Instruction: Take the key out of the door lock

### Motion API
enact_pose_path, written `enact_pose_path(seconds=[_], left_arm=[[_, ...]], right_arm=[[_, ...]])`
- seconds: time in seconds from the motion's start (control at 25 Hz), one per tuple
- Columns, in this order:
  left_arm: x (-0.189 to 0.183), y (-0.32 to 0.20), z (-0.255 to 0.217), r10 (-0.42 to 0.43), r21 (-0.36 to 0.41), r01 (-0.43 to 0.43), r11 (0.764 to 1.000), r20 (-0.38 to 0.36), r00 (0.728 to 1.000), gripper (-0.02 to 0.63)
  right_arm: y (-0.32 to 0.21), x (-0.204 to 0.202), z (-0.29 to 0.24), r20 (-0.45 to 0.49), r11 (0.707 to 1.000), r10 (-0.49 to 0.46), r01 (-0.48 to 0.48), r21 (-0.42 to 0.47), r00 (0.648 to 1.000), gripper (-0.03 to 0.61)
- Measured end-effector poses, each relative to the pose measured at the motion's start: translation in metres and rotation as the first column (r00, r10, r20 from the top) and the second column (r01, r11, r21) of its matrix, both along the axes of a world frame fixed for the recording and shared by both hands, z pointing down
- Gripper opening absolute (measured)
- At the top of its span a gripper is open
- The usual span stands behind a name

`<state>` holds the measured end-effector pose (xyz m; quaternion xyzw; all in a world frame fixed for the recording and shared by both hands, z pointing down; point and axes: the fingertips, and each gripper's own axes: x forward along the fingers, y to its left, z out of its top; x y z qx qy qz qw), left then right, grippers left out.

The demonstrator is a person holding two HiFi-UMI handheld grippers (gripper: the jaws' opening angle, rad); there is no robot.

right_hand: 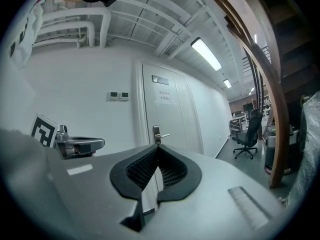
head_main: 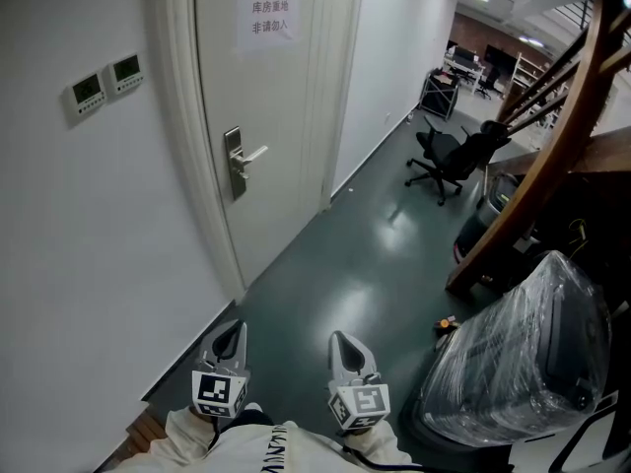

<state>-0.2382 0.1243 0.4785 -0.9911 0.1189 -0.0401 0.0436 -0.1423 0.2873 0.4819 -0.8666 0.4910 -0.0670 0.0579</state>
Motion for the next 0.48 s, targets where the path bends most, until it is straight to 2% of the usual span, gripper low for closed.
enact_pose_path(seconds=[0.48], left_arm=[[0.032, -0.008, -0.001, 0.021, 0.003, -0.021, 1.0, -0.013, 1.0, -0.002]], right_arm=[[-0.015, 0.024, 0.004, -0.002, 1.0, -0.01, 0.01, -0.018, 1.0, 0.001]])
